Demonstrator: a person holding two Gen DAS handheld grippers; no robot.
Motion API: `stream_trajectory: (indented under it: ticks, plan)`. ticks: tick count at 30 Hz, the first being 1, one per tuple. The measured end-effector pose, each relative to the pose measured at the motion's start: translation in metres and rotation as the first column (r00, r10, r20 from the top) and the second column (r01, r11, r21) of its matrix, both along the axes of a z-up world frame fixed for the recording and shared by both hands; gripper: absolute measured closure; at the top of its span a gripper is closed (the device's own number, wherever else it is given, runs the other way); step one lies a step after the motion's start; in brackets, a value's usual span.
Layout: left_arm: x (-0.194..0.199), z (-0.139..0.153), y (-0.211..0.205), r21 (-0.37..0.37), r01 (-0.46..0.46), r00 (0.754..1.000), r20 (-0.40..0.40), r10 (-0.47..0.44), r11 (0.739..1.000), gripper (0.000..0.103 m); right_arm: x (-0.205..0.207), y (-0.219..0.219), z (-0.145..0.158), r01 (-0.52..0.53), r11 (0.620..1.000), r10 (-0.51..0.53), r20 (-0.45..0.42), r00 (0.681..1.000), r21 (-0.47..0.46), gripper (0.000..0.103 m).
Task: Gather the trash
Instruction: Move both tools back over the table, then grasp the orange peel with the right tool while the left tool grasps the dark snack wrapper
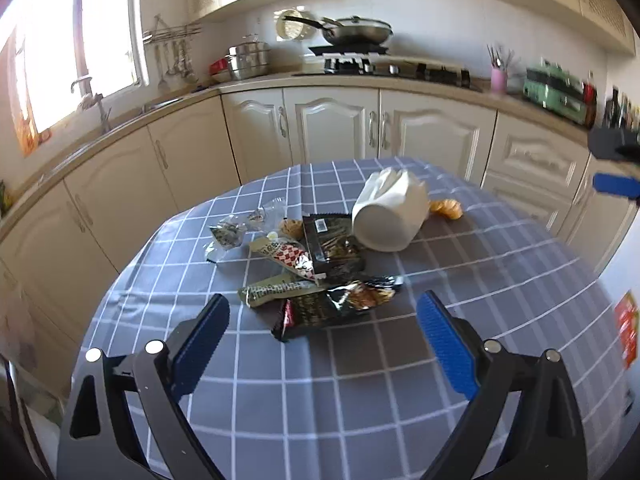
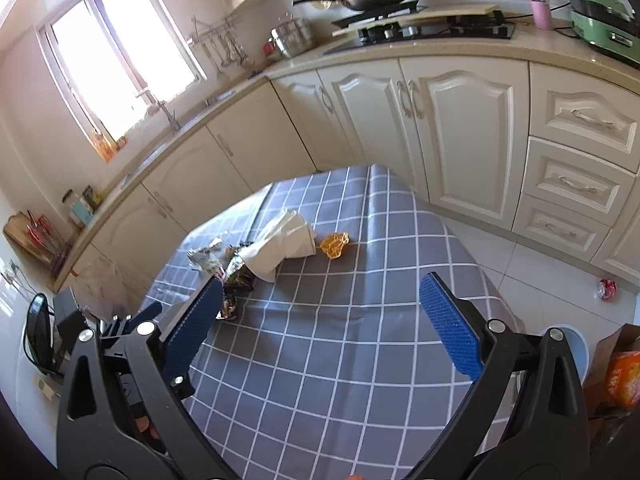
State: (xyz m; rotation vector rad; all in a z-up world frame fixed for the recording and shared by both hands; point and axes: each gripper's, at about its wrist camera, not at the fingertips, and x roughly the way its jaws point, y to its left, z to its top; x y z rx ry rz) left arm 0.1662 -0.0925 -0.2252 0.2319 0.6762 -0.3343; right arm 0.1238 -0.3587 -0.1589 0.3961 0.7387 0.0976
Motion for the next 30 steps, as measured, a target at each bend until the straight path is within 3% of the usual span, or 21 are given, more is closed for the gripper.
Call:
stream_trajectory:
  ticks: [3, 5, 7, 8, 9, 12, 17, 19, 21, 30]
  plan:
    - [0.009, -0.015, -0.013, 0.096, 0.047, 0.999, 0.008, -0.048, 0.994, 0.010, 0.012, 0.002, -0.010, -0.004, 1.000, 0.004, -0.028, 1.000, -0.011, 0.007]
    - [0.016, -0.019, -0.021, 0.116, 0.090, 0.996, -0.028, -0.087, 0.989, 0.013, 0.022, 0.003, -0.018, -0.009, 1.000, 0.008, -0.050, 0.999, -0.023, 0.007]
    - [0.018, -0.021, -0.028, 0.136, 0.114, 0.993, -0.037, -0.110, 0.984, 0.045, 0.038, 0.008, -0.031, -0.028, 0.997, 0.022, -0.086, 0.996, -0.067, 0.007]
    - [0.021, -0.024, -0.031, 0.147, 0.128, 0.991, -0.061, -0.120, 0.981, 0.051, 0.046, 0.009, -0.036, -0.036, 0.995, 0.027, -0.098, 0.995, -0.094, 0.007]
    - [0.023, -0.028, -0.033, 0.153, 0.136, 0.989, -0.082, -0.125, 0.979, 0.066, 0.057, 0.014, -0.045, -0.053, 0.990, 0.037, -0.123, 0.992, -0.129, 0.007]
    - [0.024, -0.029, -0.035, 0.151, 0.137, 0.988, -0.091, -0.124, 0.979, 0.078, 0.086, 0.025, -0.067, -0.088, 0.974, 0.051, -0.177, 0.983, -0.207, 0.009]
    - [0.022, -0.026, -0.022, 0.056, 0.107, 0.987, -0.127, -0.099, 0.993, 0.085, 0.122, 0.043, -0.088, -0.137, 0.947, 0.076, -0.213, 0.974, -0.289, 0.033]
    - [0.022, -0.024, -0.012, -0.002, 0.083, 0.986, -0.146, -0.082, 0.997, 0.086, 0.127, 0.047, -0.090, -0.139, 0.934, 0.075, -0.201, 0.977, -0.329, 0.047]
    - [0.020, -0.022, -0.004, -0.037, 0.058, 0.986, -0.154, -0.063, 0.998, 0.087, 0.126, 0.048, -0.091, -0.144, 0.931, 0.081, -0.196, 0.977, -0.336, 0.070]
    - [0.001, -0.017, 0.022, -0.163, -0.002, 0.981, -0.189, -0.029, 0.987, 0.087, 0.086, 0.040, -0.080, -0.148, 0.964, 0.114, -0.160, 0.981, -0.221, 0.071]
